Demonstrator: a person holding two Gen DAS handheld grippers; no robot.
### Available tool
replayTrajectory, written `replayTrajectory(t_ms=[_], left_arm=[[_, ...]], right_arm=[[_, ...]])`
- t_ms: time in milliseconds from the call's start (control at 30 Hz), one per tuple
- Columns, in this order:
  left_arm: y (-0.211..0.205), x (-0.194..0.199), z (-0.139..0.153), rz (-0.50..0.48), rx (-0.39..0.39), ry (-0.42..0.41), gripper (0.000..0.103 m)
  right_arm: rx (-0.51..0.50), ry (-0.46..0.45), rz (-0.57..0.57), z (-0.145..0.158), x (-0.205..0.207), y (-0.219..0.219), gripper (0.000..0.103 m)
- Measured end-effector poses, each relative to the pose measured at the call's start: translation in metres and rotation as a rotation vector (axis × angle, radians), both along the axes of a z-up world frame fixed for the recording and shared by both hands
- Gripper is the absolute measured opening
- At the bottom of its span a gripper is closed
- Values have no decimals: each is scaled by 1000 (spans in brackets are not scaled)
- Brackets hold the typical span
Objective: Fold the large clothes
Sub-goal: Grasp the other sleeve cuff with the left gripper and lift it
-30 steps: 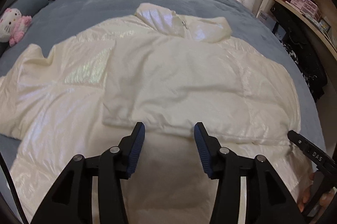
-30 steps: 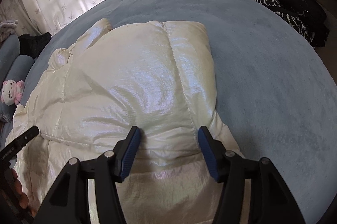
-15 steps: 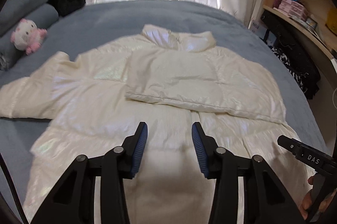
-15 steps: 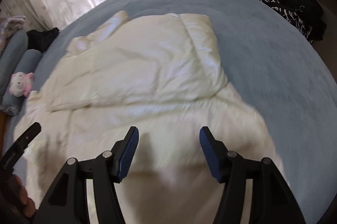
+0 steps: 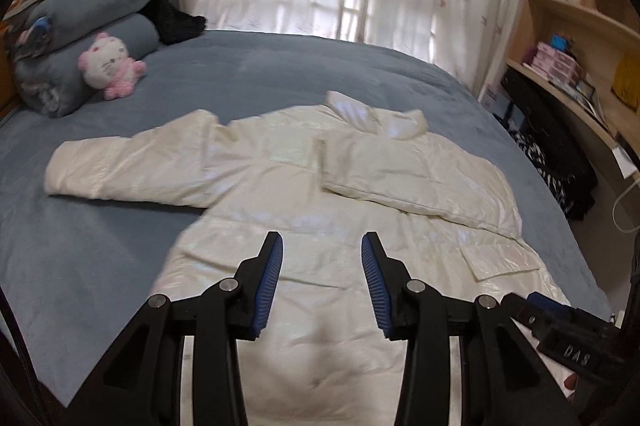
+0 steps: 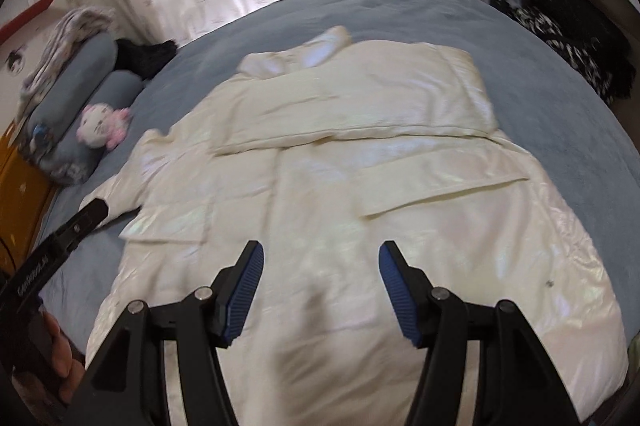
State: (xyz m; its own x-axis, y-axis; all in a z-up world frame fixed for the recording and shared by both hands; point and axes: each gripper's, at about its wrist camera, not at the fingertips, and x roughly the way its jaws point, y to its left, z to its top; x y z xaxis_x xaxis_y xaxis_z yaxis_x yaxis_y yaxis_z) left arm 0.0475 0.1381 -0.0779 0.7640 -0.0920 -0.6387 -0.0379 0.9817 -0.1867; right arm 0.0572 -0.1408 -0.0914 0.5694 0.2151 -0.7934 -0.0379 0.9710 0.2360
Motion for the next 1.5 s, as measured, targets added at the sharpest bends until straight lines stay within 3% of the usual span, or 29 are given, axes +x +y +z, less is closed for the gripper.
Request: replayTrajectory(t_ms=[100, 300, 633, 700, 900, 1167, 1367, 1433, 1500], left_arm=[[32, -8, -2, 38, -51, 14, 46], [95, -13, -19, 122, -130, 46, 47], [210, 0, -64, 220, -246, 79, 47], [234, 8, -74, 233, -289, 80, 47], [314, 46, -120, 267, -535, 83, 47], [386, 95, -176, 368, -746, 131, 47], [426, 116, -186, 426, -779, 100, 47], [437, 120, -186, 454, -774, 89, 42], [444, 120, -184, 476, -761, 78, 24]], right_arm=[[-50, -13, 64, 6, -8, 35, 60], [-120, -51, 178, 11, -13, 103, 60], [-142, -114, 294, 3, 27, 215, 60], [-137, -119, 303, -1, 38, 232, 60], [-134, -119, 329, -19, 79, 286, 60], [-167, -110, 331, -38, 126, 323, 60], [-155, -102, 302, -49, 144, 330, 60], [-151, -78, 296, -57, 147, 328, 60], [-141, -54, 289, -64, 148, 325, 60]])
